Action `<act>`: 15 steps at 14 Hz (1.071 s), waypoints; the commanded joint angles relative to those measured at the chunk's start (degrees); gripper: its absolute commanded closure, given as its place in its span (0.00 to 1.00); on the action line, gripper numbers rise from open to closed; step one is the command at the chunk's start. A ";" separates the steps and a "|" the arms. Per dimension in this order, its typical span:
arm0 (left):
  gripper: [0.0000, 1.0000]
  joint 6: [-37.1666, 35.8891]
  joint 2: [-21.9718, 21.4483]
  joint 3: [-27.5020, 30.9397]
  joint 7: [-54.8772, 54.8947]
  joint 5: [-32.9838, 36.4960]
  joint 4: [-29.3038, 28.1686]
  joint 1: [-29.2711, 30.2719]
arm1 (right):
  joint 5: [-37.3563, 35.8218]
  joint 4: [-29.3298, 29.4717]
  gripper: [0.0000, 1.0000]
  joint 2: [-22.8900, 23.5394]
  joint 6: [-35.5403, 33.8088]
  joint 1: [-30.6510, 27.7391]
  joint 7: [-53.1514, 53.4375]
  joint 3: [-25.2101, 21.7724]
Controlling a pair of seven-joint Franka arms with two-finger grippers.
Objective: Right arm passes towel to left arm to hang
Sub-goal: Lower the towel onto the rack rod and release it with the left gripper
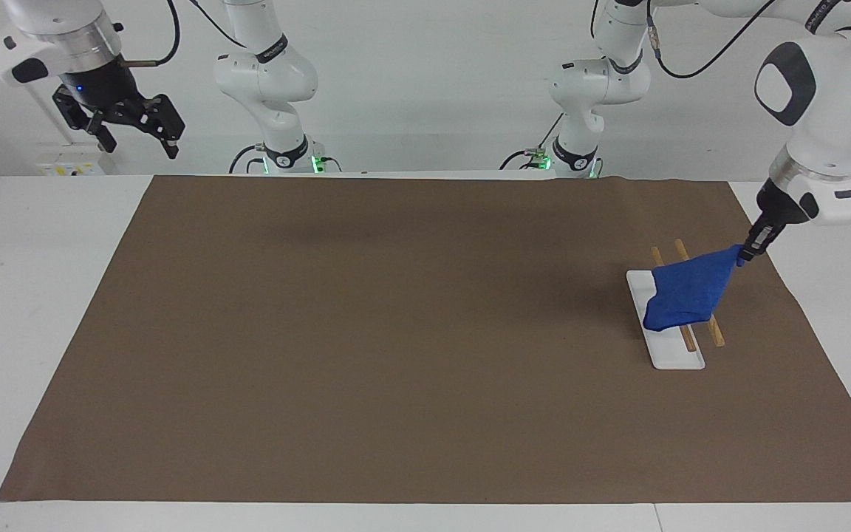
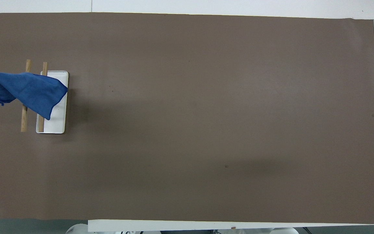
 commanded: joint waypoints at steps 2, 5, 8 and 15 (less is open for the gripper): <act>1.00 11.53 -5.36 -0.59 2.53 0.92 -11.25 2.84 | 0.54 -1.74 0.00 -1.01 0.68 -1.65 -2.40 2.45; 1.00 18.73 -5.28 -0.59 7.52 1.01 -15.81 6.96 | 0.45 -1.12 0.00 -0.66 1.64 -1.22 -2.49 2.37; 1.00 23.84 -4.75 -0.59 9.39 1.01 -17.15 10.31 | 0.63 -2.00 0.00 -0.83 0.42 -1.57 -3.01 2.37; 0.21 27.28 -3.43 -0.68 9.47 1.01 -18.11 10.50 | 0.72 -4.72 0.00 -1.97 -0.03 -3.05 -4.33 2.19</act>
